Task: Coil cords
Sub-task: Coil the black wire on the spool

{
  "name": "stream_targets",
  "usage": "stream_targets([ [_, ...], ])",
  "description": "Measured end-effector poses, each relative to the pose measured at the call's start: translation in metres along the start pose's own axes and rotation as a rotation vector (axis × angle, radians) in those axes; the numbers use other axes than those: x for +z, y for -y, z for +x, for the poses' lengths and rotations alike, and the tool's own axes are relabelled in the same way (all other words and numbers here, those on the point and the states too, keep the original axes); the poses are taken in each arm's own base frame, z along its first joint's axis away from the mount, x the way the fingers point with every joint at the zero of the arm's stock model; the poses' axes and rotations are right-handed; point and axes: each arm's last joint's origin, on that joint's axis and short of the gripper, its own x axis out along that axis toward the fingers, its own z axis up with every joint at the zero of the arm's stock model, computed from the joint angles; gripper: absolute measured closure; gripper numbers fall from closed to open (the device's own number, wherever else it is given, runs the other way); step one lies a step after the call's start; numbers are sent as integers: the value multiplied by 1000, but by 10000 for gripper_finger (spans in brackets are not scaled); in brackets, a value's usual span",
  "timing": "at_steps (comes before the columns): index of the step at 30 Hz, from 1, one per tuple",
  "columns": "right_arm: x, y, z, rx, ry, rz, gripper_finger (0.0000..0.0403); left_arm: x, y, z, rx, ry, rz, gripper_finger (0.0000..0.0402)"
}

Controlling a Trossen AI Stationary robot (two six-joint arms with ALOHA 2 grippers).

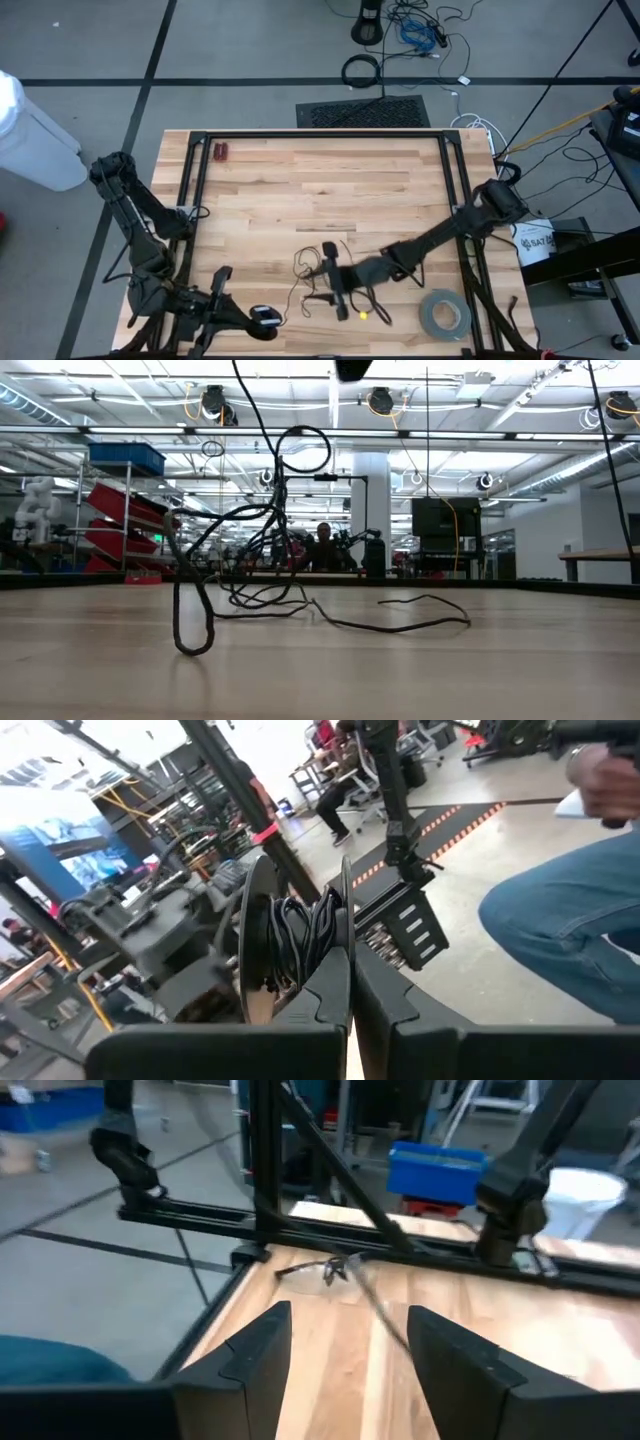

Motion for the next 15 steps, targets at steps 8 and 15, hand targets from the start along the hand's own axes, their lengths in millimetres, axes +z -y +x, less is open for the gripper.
stream_targets([
  [8,-2,24,6,86,-30,-15,231,1,2,-2,-12,8,-5,398],
  [15,-7,37,11,102,-36,-3,232,2,3,-2,-14,9,-6,398],
])
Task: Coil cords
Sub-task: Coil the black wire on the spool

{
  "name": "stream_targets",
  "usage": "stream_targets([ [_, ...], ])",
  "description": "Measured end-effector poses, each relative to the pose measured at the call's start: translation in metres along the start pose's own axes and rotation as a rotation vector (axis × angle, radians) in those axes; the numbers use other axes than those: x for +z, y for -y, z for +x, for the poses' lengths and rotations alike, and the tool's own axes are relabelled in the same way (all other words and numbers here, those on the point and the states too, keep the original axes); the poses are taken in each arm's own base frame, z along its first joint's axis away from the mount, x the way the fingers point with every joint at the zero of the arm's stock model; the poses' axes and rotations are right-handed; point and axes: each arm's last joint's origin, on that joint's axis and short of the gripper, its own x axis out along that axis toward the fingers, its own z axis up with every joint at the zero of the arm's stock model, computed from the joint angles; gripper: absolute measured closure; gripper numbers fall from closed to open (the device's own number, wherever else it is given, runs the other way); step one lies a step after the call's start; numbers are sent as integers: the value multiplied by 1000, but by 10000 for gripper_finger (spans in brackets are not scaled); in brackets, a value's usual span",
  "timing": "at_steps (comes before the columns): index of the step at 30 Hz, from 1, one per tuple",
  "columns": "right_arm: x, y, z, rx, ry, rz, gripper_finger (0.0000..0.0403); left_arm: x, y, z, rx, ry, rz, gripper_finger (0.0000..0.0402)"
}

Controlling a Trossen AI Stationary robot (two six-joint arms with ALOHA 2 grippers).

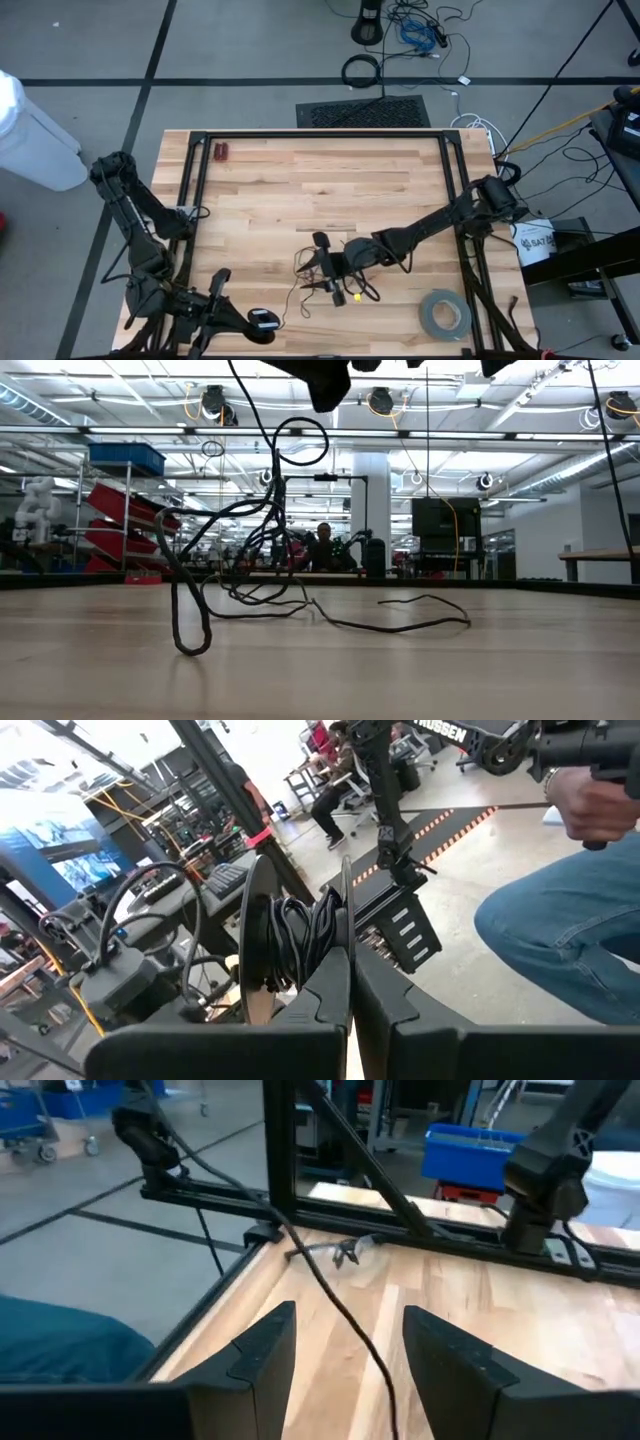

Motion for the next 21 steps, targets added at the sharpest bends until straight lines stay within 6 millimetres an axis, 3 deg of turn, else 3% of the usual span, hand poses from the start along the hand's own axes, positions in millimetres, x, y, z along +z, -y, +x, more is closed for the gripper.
stream_targets([
  [5,-4,6,5,67,20,17,236,0,0,0,-3,1,1,398],
  [11,2,11,7,114,36,20,271,1,1,0,-25,18,4,398],
  [21,6,15,32,227,-7,20,322,1,1,0,-25,19,5,398],
])
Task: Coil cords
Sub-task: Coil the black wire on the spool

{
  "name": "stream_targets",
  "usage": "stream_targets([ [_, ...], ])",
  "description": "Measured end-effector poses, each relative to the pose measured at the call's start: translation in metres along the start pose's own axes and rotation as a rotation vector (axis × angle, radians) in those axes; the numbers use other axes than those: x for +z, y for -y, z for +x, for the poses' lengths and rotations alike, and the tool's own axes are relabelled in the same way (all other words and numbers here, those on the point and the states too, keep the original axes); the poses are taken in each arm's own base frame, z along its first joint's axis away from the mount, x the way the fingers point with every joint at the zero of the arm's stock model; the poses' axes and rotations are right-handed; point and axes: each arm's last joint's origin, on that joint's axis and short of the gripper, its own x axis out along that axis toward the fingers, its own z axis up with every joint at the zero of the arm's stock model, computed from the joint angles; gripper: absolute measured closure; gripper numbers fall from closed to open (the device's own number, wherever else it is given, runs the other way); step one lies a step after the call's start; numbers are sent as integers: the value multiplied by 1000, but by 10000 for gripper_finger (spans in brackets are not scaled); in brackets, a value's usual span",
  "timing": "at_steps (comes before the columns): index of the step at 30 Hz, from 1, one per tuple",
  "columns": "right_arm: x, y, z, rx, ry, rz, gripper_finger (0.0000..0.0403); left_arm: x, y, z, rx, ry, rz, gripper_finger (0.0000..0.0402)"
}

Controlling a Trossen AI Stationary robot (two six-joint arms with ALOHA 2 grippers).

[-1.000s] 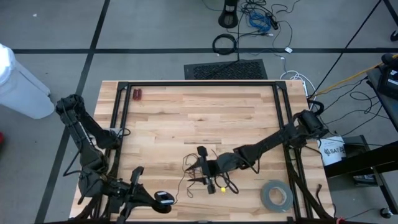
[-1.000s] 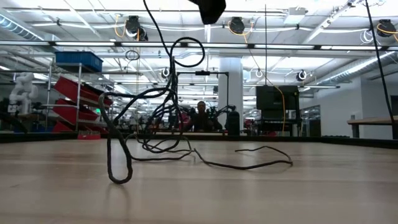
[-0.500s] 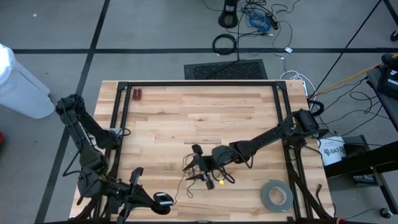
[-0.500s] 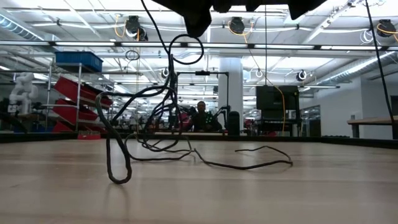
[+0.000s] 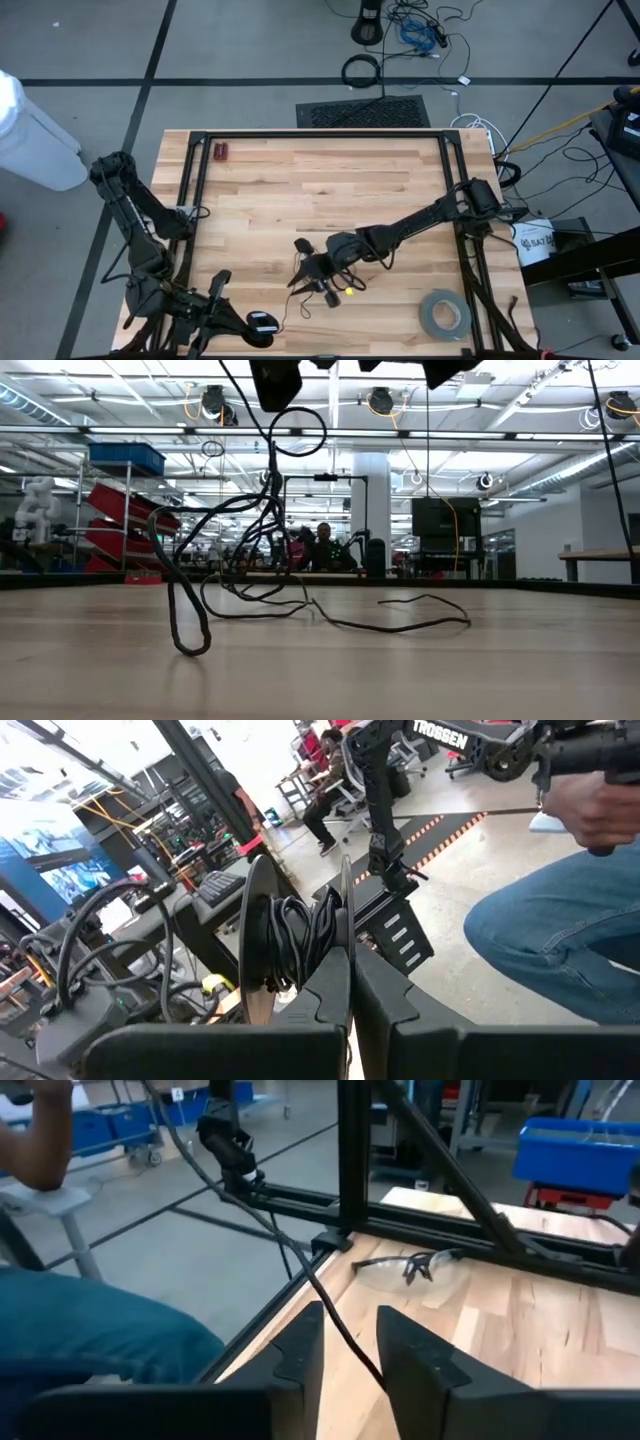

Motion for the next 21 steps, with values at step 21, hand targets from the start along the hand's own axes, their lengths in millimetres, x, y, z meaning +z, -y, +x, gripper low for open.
stream_targets([
  [21,31,5,-1,-77,74,-42,402,-1,-1,3,-123,65,-10,398],
])
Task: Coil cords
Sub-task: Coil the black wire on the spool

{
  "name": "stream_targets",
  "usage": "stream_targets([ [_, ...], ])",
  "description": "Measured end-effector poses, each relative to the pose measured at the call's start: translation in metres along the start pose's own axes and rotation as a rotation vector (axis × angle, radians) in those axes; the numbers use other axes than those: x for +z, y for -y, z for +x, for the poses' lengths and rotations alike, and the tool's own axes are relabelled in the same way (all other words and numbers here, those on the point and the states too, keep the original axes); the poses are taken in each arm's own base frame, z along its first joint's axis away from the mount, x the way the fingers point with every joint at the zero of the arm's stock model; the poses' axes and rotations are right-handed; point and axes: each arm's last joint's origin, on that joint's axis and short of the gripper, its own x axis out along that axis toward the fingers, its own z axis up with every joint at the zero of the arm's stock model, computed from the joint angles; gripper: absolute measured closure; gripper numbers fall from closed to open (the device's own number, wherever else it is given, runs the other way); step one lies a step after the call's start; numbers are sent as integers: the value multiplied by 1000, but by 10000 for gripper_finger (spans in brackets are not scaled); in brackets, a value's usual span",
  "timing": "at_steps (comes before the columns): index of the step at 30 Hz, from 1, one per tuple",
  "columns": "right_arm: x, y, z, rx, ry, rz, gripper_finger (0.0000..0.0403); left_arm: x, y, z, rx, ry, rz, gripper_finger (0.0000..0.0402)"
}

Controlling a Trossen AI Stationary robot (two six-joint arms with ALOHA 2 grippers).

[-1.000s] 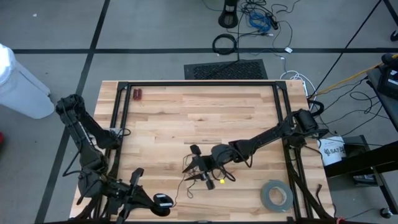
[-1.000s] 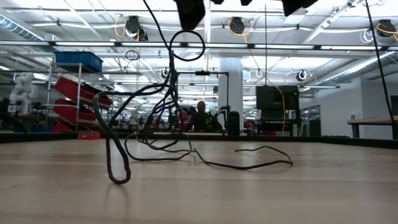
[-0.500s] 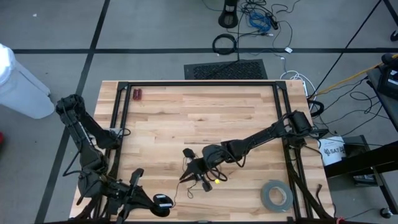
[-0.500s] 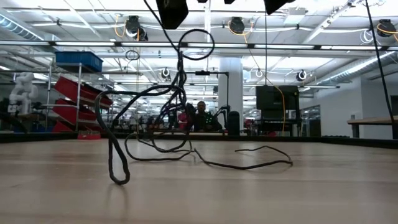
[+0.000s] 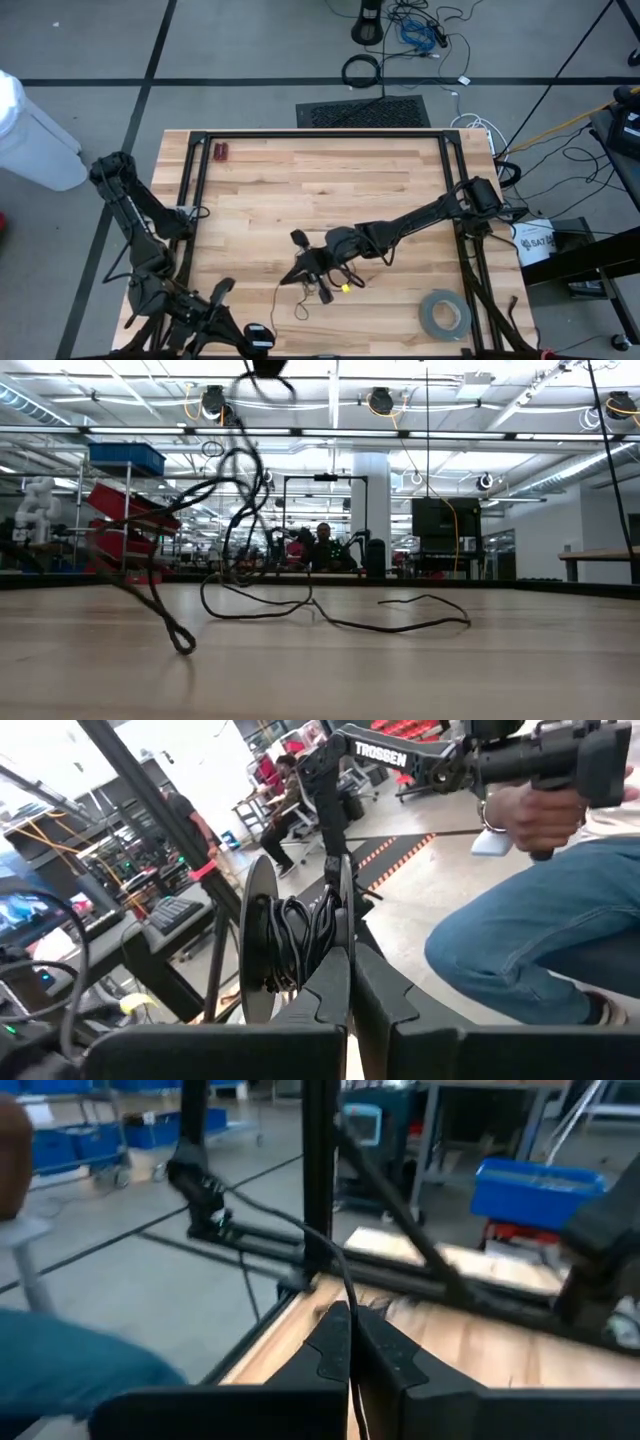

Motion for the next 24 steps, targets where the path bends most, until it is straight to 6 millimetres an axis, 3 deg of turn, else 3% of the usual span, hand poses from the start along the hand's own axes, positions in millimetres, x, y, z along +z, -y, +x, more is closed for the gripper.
stream_targets([
  [7,26,-6,5,-90,-1,-22,402,-7,-4,9,-34,12,-21,398],
  [16,45,-19,8,-228,-29,-66,403,-16,-5,19,-82,6,-56,398],
  [24,64,-41,9,-327,-91,-151,403,-23,-9,21,-80,-44,-134,398],
])
